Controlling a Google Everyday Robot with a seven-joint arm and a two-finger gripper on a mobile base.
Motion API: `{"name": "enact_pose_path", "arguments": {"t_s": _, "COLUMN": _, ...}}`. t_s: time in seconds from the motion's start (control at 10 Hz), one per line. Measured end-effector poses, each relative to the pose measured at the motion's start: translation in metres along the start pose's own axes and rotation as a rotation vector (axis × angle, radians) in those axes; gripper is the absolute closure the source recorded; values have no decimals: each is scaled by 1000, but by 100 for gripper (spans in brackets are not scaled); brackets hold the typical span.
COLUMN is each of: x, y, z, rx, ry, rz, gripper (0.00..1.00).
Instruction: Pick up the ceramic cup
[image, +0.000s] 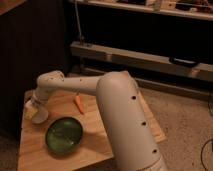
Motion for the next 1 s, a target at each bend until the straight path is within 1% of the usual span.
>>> {"name": "enact_pose_path", "arguments": {"t_s": 0.2, "x": 1, "y": -1, "z": 1, "rx": -2, "ry": 8, "rz": 6, "gripper": 72}}
{"name": "enact_pose_path", "arguments": {"t_s": 0.3, "x": 1, "y": 0, "z": 1, "rx": -5, "ry": 11, "rz": 10, "gripper": 80}}
{"name": "enact_pose_path", "arguments": {"t_s": 0.4, "x": 1, "y": 0, "z": 1, "rx": -7, "ry": 12, "rz": 12, "gripper": 92}}
{"name": "enact_pose_path", "arguments": {"t_s": 0.5, "x": 1, "y": 0, "z": 0, "rx": -5, "ry": 15, "rz": 9, "gripper": 99}}
{"name": "enact_pose_path", "arguments": {"t_s": 1.0, "x": 2, "y": 0, "z": -3, "rx": -5, "ry": 19, "rz": 7, "gripper": 100}}
